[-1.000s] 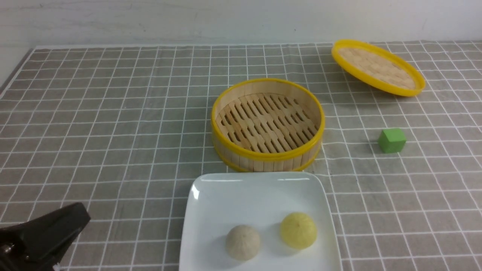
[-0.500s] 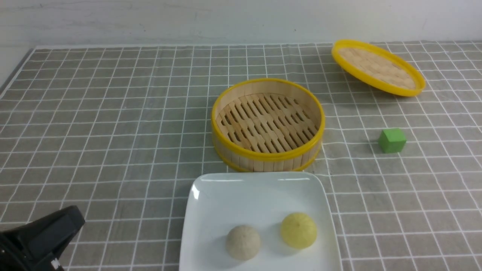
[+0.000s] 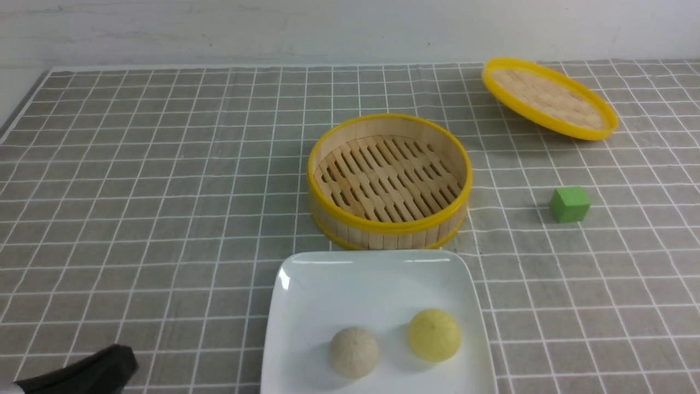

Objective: Put the steamed buns into the plate on the grey tablecloth.

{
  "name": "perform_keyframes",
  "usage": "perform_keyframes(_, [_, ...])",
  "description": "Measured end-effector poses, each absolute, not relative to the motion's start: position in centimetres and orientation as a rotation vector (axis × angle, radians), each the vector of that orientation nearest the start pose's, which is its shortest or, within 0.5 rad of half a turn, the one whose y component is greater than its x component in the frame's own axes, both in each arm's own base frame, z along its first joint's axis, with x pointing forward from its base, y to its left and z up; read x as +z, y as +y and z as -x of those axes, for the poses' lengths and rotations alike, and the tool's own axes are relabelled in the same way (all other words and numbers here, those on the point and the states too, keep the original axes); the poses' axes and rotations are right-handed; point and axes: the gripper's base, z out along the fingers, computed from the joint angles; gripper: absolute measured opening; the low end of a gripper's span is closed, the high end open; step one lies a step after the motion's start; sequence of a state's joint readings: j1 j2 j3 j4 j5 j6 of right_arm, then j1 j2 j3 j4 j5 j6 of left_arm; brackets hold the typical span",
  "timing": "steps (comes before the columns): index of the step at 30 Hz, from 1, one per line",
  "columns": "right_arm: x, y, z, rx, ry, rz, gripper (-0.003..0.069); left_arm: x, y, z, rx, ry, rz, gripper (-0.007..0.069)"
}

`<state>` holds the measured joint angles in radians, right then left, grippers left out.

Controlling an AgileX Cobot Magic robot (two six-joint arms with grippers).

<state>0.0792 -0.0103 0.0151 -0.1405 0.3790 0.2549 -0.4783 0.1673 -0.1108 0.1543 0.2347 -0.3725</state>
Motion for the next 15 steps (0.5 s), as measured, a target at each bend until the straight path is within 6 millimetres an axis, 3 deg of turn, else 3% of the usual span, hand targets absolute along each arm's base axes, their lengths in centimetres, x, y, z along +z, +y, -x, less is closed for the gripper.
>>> perform_keyframes(8, [17.5,-0.1,-5.2,0.092,1.863,-0.077,0.0225,18.4,-0.3,-6.1,-0.150,1.811,0.084,0.0076])
perform_keyframes(15, [17.5,-0.1,-5.2,0.092,1.863,-0.077,0.0235,17.9,0.1,-5.5,-0.073,1.776,0.108,0.0086])
